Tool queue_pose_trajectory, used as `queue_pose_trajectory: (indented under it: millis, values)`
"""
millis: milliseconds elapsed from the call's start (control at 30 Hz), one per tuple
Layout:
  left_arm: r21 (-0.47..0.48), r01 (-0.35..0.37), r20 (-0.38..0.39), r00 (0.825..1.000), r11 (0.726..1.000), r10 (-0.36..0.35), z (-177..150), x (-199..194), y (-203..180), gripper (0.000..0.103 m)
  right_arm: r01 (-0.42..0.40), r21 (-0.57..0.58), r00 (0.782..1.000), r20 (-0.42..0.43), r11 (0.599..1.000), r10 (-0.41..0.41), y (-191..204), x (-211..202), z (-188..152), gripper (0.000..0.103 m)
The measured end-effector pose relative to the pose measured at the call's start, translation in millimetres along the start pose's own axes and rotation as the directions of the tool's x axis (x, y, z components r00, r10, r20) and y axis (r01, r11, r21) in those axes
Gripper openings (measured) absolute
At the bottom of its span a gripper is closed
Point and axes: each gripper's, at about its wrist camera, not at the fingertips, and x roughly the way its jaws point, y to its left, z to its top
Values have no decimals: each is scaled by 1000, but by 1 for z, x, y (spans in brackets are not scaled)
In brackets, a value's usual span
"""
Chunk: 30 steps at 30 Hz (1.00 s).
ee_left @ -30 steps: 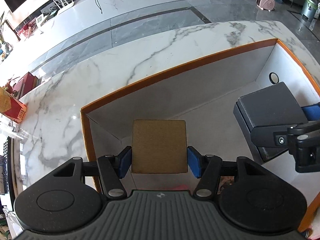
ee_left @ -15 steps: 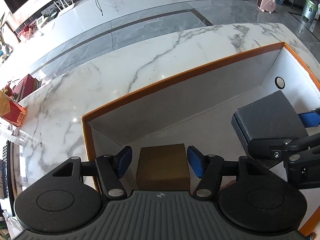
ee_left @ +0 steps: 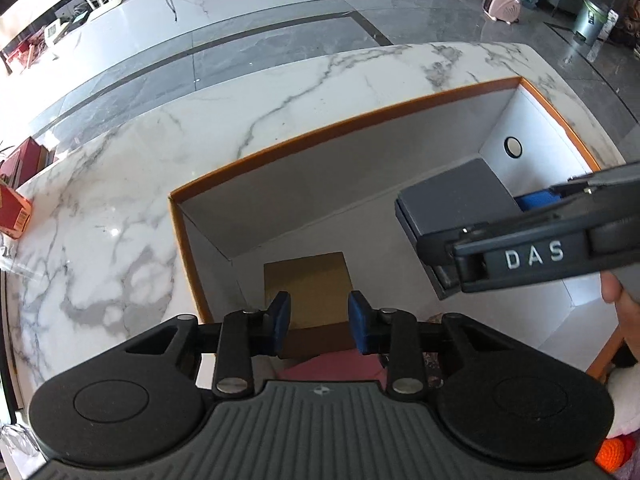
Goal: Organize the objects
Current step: 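Carry the brown card and black box into the orange box with both tools, then lower the brown card with the left tool while the right tool lowers the black box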
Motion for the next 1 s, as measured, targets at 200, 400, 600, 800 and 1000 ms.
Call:
queue_pose_trajectory:
  millis: [200,400,600,800,1000]
  values:
    - [38,-45,2,999,998,45,0,20,-13,38,36,23,999,-6,999,-36,-6,2,3,81]
    - [-13,-96,1,995,995,96,5,26,-13,37,37,9,999,-20,999,-36,-3,7,5,81]
    - [3,-143,9,990,990,143,1,26,-18,34,11,24,999,-53,1000,-10,2,18,7,81]
    - [-34,-75,62,995,997,77,-7,-13,-1,41,-22,37,994,-102,999,25,6,32,8,81]
    - [-107,1,119,993,994,12,-19,-47,26,44,-65,31,989,-129,997,69,17,47,9,82]
